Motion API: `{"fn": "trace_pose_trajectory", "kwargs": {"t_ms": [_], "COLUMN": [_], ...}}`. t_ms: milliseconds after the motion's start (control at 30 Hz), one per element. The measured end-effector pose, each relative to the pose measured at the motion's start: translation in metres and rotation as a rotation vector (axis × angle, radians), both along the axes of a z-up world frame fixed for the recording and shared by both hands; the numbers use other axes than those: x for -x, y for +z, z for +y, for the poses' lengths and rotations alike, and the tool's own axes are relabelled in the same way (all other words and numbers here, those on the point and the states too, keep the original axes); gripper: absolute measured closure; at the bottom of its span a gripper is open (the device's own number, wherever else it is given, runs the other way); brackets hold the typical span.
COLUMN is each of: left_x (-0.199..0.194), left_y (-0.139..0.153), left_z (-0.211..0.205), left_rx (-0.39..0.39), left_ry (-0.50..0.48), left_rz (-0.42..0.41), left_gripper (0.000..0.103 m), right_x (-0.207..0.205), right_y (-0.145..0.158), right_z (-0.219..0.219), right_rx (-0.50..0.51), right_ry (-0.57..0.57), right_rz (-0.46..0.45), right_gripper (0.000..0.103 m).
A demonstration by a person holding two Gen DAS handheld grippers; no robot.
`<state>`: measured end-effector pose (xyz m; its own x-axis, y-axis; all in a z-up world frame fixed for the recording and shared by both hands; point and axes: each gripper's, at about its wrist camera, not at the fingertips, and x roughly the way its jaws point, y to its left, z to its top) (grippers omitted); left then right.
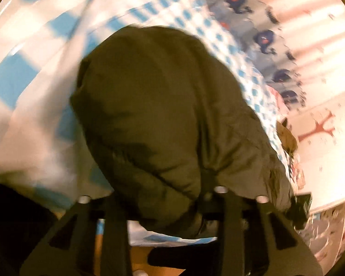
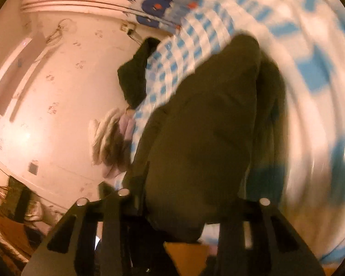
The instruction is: Fold large clothes
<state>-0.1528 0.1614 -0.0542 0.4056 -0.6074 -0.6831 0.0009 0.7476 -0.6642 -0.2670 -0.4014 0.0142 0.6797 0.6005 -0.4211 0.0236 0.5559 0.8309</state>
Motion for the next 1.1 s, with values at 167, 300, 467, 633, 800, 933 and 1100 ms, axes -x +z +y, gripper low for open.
{"fn": "trace_pose_trajectory", "kwargs": {"t_ms": [167, 300, 467, 633, 800, 933, 1100], "left_x": [0.007, 0.001, 0.002, -0.004, -0.015, -0.009, -0.002], "left_y": [0.049, -0.005, -0.04, -0.019, -0.027, -0.014, -0.01], "left_z": [-0.015, -0.017, 0.004, 0.018, 0.013, -0.002, 0.008], "left_rx": [0.022, 0.015, 0.101, 0.03, 0.03, -0.006, -0.018], "left_ry": [-0.032, -0.09, -0.032, 0.08, 0.109, 0.045, -0.007], "left_rz": [-0.218, -0.02, 0.061, 0.019, 0.037, -0.065, -0.101], "left_gripper": [0.083, 0.07, 0.035, 0.015, 0.014, 0.057, 0.068], "right_x": [0.004, 0.026, 0.054, 0.078, 0.058, -0.023, -0.043], "right_y": [0.036, -0.017, -0.063, -0.027, 0.032, 0.009, -0.029], "right_z": [-0.012, -0.026, -0.041, -0.062, -0.044, 0.005, 0.026], "right_rx": [0.031, 0.074, -0.016, 0.075, 0.225, 0.333, 0.4], "right_ry": [-0.025, -0.041, -0.072, -0.202, -0.219, -0.026, 0.026], "right_rz": [-0.105, 0.047, 0.129, 0.117, -0.053, 0.125, 0.245], "right_gripper": [0.072, 0.072, 0.07, 0.03, 0.03, 0.018, 0.018]}}
